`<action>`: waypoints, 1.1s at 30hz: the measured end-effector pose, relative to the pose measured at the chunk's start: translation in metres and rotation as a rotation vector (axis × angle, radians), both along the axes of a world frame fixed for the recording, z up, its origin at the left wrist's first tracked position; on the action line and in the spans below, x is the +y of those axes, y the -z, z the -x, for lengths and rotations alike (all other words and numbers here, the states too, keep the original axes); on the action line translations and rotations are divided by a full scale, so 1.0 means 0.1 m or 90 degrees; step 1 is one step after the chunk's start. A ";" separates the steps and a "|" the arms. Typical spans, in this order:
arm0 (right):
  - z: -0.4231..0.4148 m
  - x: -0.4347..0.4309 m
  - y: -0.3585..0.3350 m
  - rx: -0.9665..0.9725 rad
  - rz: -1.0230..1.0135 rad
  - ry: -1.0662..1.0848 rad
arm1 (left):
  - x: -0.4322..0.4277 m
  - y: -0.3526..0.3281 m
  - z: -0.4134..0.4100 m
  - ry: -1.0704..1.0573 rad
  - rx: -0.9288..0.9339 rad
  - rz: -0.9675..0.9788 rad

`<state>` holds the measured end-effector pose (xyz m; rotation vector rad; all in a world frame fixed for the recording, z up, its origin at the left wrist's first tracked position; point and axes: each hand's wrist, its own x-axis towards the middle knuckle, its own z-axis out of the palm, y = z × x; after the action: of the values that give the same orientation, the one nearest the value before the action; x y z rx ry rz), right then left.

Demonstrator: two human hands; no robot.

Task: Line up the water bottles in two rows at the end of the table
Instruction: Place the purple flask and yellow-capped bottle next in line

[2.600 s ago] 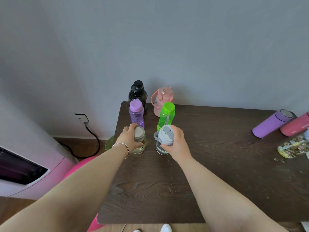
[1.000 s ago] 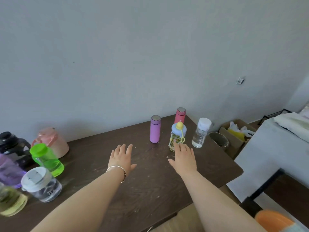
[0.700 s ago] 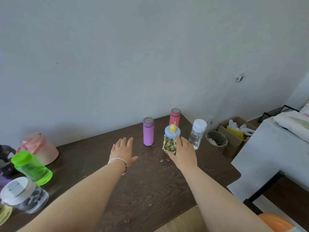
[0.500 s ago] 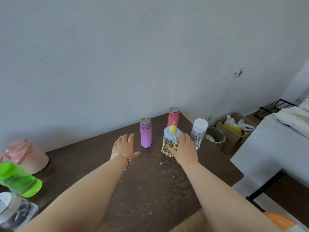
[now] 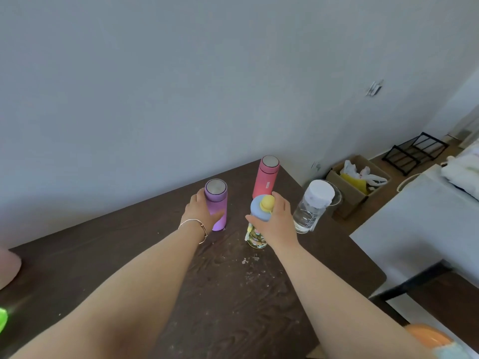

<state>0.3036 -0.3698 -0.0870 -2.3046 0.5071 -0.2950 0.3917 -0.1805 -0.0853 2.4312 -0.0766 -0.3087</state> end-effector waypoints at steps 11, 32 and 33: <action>0.03 -0.05 0.03 -0.057 -0.074 -0.002 | -0.02 0.16 -0.05 -0.039 -0.011 0.114; 0.71 0.24 -0.29 -0.031 -0.033 -0.057 | 0.57 -0.10 1.05 -0.122 -0.043 0.160; 0.77 0.29 -0.32 -0.034 -0.034 -0.066 | 0.61 -0.12 1.14 -0.131 -0.043 0.164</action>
<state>0.2267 -0.3411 -0.0546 -2.2565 0.3626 -0.2872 0.2780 -0.1196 -0.0731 2.1709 0.0983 -0.1159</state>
